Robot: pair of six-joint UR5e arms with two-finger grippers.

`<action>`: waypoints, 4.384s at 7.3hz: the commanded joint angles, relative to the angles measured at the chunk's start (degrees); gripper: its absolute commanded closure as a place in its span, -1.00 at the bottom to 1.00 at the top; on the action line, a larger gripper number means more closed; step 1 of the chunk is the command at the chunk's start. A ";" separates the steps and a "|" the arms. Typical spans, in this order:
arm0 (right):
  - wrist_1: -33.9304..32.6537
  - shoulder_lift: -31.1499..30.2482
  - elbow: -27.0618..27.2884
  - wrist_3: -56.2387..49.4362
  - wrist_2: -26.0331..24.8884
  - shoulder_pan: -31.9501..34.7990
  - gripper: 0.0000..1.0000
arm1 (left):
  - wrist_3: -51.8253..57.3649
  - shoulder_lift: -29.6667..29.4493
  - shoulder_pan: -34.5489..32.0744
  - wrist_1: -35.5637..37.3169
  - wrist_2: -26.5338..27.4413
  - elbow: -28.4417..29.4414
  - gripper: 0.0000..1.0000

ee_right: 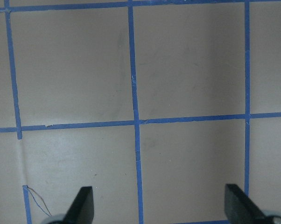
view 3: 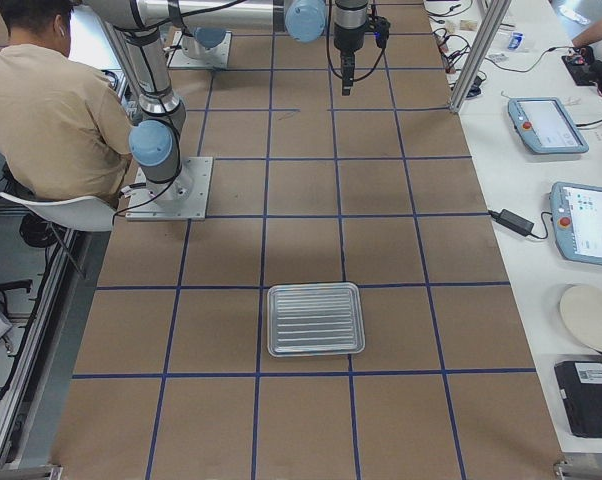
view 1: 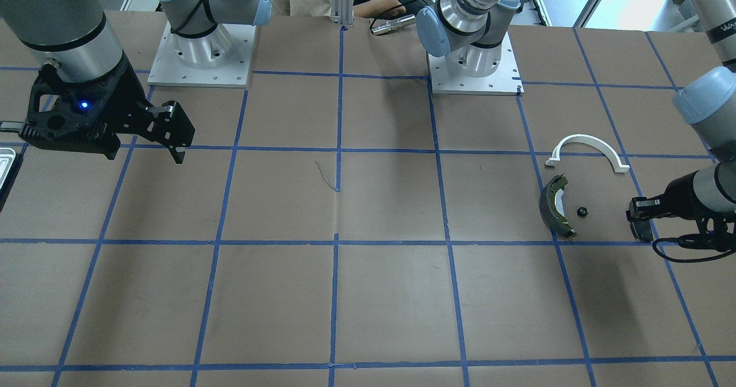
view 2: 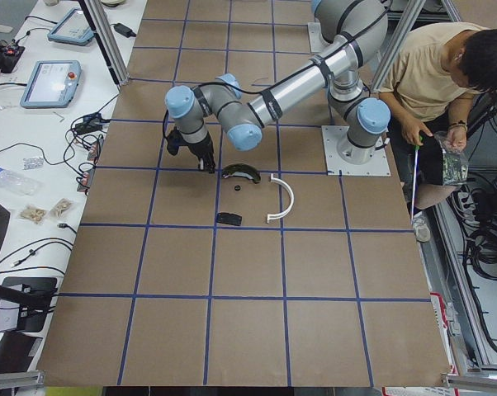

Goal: Place bearing gear from tray to pile

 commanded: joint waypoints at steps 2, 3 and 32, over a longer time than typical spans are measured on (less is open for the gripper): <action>-0.09 0.06 -0.15 -0.19 -0.18 -0.09 -1.00 | 1.41 1.14 1.09 14.23 -0.12 -12.52 1.00; -0.09 0.06 -0.15 -0.19 -0.09 -0.01 -1.00 | 1.59 1.14 1.17 14.34 -0.47 -12.72 1.00; -0.62 0.06 -0.15 -0.54 0.35 -0.01 -1.00 | -11.67 11.05 -20.70 -14.30 -3.81 11.10 -1.00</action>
